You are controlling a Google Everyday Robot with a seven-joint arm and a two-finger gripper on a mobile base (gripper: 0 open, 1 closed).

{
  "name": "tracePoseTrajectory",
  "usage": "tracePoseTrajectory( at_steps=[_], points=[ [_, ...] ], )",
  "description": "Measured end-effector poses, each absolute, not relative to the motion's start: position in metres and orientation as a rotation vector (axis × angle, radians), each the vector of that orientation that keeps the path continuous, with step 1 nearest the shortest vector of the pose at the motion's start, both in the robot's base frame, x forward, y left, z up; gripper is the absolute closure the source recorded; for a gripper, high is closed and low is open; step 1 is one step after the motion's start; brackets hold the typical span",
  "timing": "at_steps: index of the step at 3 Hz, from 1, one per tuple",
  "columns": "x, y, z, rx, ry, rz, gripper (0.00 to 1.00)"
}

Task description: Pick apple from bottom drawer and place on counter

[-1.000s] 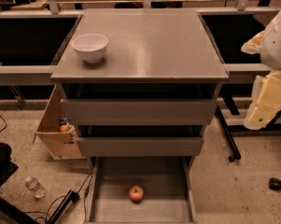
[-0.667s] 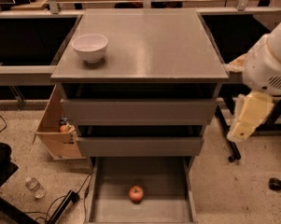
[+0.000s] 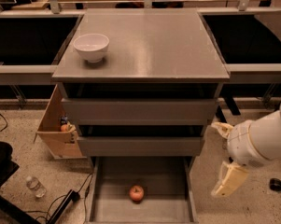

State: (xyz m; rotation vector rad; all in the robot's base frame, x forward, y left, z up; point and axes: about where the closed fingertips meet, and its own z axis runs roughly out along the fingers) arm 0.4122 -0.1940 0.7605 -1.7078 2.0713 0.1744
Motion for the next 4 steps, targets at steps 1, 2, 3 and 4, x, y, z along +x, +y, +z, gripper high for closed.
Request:
tracePoseTrajectory(
  at_steps=[1, 2, 3, 4],
  points=[
    [0.418, -0.194, 0.723, -1.576, 1.978, 0.214, 0.0],
    [0.433, -0.203, 0.728, -1.536, 1.948, 0.135, 0.0],
    [0.433, -0.203, 0.728, -1.536, 1.948, 0.135, 0.0],
    [0.449, -0.201, 0.689, -1.504, 1.957, 0.158, 0.0]
  ],
)
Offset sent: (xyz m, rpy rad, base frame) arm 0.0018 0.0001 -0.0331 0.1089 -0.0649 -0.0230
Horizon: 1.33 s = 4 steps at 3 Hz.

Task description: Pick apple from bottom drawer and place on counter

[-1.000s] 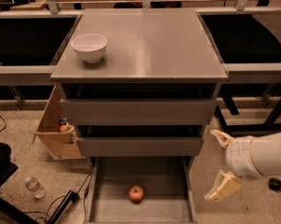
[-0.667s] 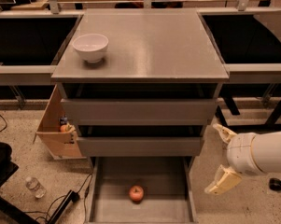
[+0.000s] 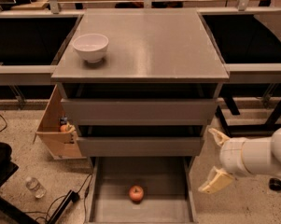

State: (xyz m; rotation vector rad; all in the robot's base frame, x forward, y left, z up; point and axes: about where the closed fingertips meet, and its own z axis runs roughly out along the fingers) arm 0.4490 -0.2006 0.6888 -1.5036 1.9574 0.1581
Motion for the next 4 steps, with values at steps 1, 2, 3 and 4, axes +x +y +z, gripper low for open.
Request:
tracePoseTrajectory(
  at_steps=[1, 2, 3, 4],
  points=[
    [0.489, -0.2, 0.601, -1.444, 1.884, 0.162, 0.0],
    [0.513, -0.2, 0.542, -1.404, 1.814, 0.151, 0.0],
    [0.525, -0.199, 0.481, -1.382, 1.793, 0.219, 0.0],
    [0.528, -0.195, 0.445, -1.384, 1.83, 0.271, 0.0]
  ],
)
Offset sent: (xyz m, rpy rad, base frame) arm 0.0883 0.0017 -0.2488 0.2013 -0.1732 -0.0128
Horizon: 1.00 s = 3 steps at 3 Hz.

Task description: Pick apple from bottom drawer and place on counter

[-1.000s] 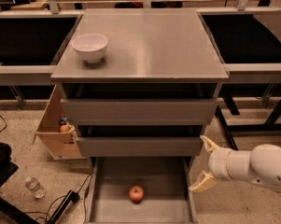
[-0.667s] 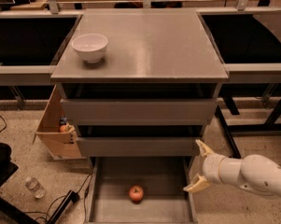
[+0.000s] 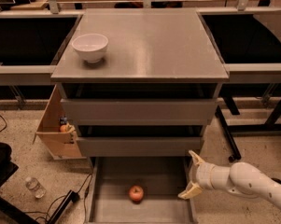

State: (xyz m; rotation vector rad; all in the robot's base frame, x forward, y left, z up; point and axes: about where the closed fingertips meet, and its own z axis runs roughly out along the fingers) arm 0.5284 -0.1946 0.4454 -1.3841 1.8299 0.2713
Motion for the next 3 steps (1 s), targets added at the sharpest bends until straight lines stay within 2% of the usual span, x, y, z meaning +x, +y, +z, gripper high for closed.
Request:
tracePoseTrajectory(
  at_steps=[2, 3],
  points=[
    [0.545, -0.177, 0.428, -1.37, 1.795, 0.343, 0.0],
    [0.571, -0.134, 0.364, -1.342, 1.739, 0.51, 0.0]
  ],
)
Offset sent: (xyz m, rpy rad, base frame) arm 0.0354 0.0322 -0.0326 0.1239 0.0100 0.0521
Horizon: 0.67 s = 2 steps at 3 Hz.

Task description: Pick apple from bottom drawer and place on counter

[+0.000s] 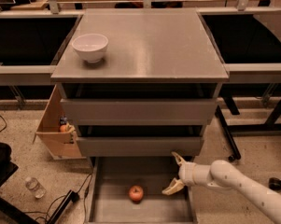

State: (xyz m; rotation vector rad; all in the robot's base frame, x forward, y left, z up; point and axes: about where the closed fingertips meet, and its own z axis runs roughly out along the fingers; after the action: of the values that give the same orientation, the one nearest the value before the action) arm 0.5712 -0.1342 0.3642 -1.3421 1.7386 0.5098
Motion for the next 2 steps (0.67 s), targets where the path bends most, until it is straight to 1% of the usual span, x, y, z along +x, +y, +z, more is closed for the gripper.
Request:
tracePoseTrajectory(
  at_steps=[1, 2],
  points=[
    [0.577, -0.106, 0.315, -1.309, 1.695, 0.624, 0.0],
    [0.57, -0.087, 0.28, -1.305, 1.676, 0.709, 0.0]
  ],
)
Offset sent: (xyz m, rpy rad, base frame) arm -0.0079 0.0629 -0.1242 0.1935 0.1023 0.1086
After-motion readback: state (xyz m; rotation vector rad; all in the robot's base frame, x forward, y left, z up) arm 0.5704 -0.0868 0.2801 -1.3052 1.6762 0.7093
